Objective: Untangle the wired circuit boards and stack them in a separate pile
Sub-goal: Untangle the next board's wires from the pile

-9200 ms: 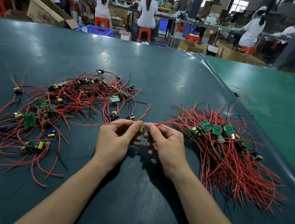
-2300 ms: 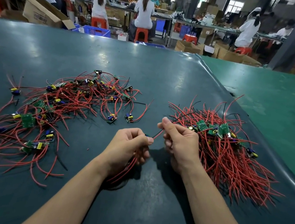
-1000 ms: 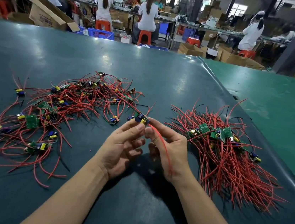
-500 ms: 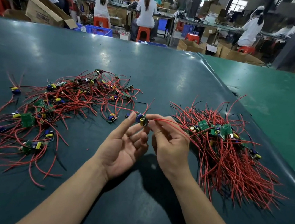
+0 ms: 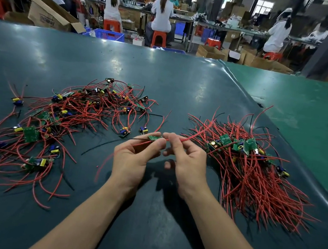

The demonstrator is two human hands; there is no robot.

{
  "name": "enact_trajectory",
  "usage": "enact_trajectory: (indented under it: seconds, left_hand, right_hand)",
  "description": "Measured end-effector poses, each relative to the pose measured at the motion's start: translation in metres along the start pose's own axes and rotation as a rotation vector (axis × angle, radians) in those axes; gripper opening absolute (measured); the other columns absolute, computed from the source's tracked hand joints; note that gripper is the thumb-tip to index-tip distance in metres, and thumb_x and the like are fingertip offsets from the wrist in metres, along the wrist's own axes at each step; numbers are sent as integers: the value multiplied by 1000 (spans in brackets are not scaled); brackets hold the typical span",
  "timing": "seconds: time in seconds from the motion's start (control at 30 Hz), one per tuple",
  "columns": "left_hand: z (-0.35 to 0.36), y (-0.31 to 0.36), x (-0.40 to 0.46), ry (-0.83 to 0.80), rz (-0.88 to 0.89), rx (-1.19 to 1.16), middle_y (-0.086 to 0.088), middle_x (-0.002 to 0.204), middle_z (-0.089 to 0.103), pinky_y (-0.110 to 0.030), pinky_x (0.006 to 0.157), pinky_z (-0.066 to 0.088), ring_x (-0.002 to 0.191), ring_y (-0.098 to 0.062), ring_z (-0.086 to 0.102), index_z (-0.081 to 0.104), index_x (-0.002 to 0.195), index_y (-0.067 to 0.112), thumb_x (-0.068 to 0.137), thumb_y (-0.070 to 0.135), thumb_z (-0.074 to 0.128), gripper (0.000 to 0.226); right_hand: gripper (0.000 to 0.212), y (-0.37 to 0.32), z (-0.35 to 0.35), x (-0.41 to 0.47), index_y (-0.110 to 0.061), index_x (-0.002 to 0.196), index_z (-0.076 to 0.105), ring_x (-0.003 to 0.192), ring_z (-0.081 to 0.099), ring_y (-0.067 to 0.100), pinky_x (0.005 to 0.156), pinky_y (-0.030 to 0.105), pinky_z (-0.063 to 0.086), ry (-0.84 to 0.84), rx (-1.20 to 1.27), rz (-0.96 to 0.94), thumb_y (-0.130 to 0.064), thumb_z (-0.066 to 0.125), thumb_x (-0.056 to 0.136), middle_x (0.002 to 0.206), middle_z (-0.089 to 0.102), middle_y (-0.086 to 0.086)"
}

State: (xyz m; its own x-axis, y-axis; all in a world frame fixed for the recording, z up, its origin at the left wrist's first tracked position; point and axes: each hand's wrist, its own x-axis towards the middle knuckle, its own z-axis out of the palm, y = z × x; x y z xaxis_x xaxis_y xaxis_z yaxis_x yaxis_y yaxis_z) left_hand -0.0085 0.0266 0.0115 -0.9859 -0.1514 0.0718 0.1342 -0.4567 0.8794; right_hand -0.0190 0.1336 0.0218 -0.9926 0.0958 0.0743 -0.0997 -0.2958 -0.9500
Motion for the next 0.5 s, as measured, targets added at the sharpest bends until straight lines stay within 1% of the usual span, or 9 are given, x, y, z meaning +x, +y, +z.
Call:
enact_trajectory:
  seconds: [0.07, 0.13, 0.2, 0.27, 0.37, 0.43, 0.47, 0.5]
  left_hand:
    - [0, -2, -1, 1, 50, 58, -11, 95, 76, -25, 76, 55, 85, -18, 71, 77, 95, 10, 71, 21, 80, 27]
    - [0, 0, 0, 30, 76, 61, -8, 89, 76, -23, 77, 54, 81, -17, 70, 79, 90, 16, 65, 27, 83, 27]
    - [-1, 1, 2, 32, 85, -9, -7, 86, 76, -23, 76, 54, 78, -16, 69, 80, 86, 19, 59, 32, 84, 30]
    - [-1, 4, 4, 45, 85, -78, -8, 83, 75, -21, 73, 55, 74, -15, 69, 80, 84, 16, 59, 29, 83, 28]
    - [-1, 9, 6, 118, 84, -140, -6, 76, 74, -20, 67, 55, 67, -12, 68, 76, 80, 10, 69, 18, 75, 13]
    - [-9, 16, 12, 230, 95, -249, -1, 71, 72, -19, 63, 54, 63, -9, 65, 71, 80, 11, 79, 14, 70, 3]
    - [-16, 19, 16, 286, 123, -265, 1, 69, 71, -18, 62, 53, 61, -7, 63, 68, 82, 12, 85, 12, 67, 4]
    - [-19, 23, 19, 310, 150, -221, 4, 68, 70, -17, 61, 52, 60, -6, 61, 68, 84, 12, 90, 11, 65, 7]
  right_hand:
    - [20, -3, -2, 3, -8, 82, 73, 55, 57, 5, 37, 19, 40, 44, 33, 32, -17, 60, 96, 79, 73, 0]
    - [25, -8, -7, 8, -9, 81, 71, 53, 57, 6, 36, 19, 40, 108, 63, 22, -18, 57, 99, 83, 74, -1]
    - [27, -15, -15, 15, -8, 79, 69, 50, 56, 6, 35, 19, 39, 205, 128, -17, -19, 55, 100, 82, 73, -1]
    - [30, -19, -20, 18, -8, 75, 68, 46, 54, 7, 34, 18, 37, 287, 177, -55, -18, 54, 100, 76, 73, -2]
    - [34, -21, -23, 20, -7, 73, 66, 39, 49, 8, 33, 17, 34, 406, 214, -118, -17, 51, 102, 63, 67, -1]
    - [36, -26, -29, 21, -9, 72, 62, 35, 45, 9, 34, 17, 32, 505, 244, -209, -18, 47, 103, 56, 62, -3]
    - [37, -28, -32, 20, -10, 71, 60, 35, 44, 10, 34, 18, 31, 527, 215, -273, -19, 46, 103, 54, 60, -5]
    - [37, -29, -31, 17, -11, 70, 59, 35, 43, 10, 34, 18, 31, 505, 140, -344, -21, 47, 103, 53, 59, -6]
